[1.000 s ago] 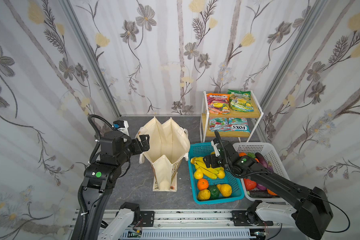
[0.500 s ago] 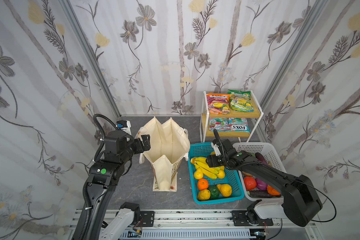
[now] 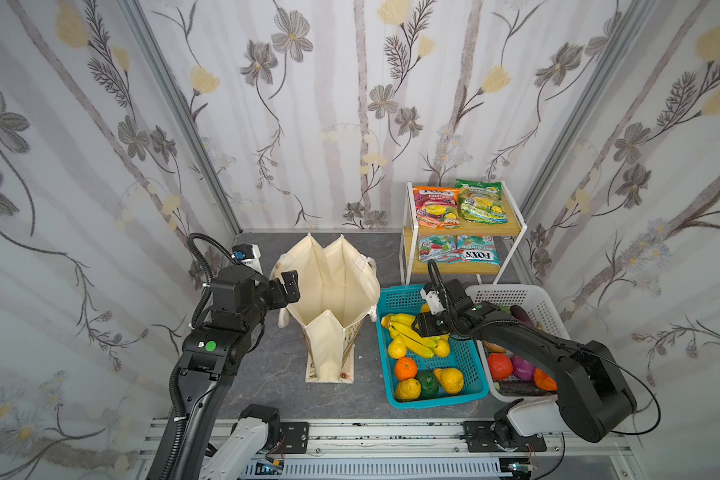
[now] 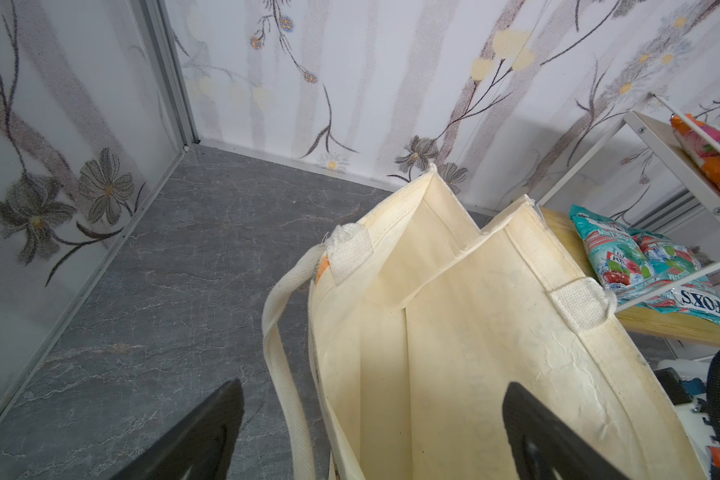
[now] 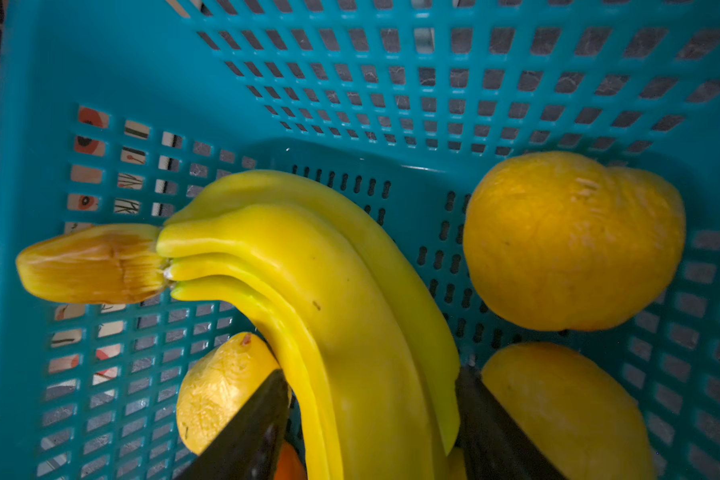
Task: Place the food into the grocery bag and tie it
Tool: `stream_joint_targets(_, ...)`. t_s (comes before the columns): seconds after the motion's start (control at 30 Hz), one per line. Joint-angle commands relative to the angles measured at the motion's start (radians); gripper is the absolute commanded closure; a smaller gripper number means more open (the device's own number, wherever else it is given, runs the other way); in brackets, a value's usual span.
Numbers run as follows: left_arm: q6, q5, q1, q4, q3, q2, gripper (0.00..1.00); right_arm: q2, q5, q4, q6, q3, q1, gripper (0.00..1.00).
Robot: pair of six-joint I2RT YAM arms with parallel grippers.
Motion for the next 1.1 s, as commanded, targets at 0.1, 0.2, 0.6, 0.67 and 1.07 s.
stream_joint_targets(0.1, -0.002, -0.063, 0.000, 0.048, -0.016, -0.030, 0.00, 0.009, -0.040, 0.056, -0.013, 0.002, -0.003, 0.40)
stream_joint_targets(0.2, 0.001, -0.071, 0.000, 0.058, -0.030, -0.046, 0.00, 0.007, -0.053, 0.063, -0.010, -0.001, -0.004, 0.40)
stream_joint_targets(0.6, -0.008, -0.114, 0.000, 0.103, -0.106, -0.089, 0.00, 0.062, -0.076, 0.077, -0.011, 0.002, -0.019, 0.45)
stream_joint_targets(0.67, -0.007, -0.113, 0.000, 0.105, -0.118, -0.097, 0.00, 0.063, -0.081, 0.077, -0.011, 0.000, -0.021, 0.45)
stream_joint_targets(1.07, -0.004, -0.119, 0.000, 0.119, -0.151, -0.116, 0.00, 0.030, -0.032, 0.066, -0.010, 0.003, -0.022, 0.52)
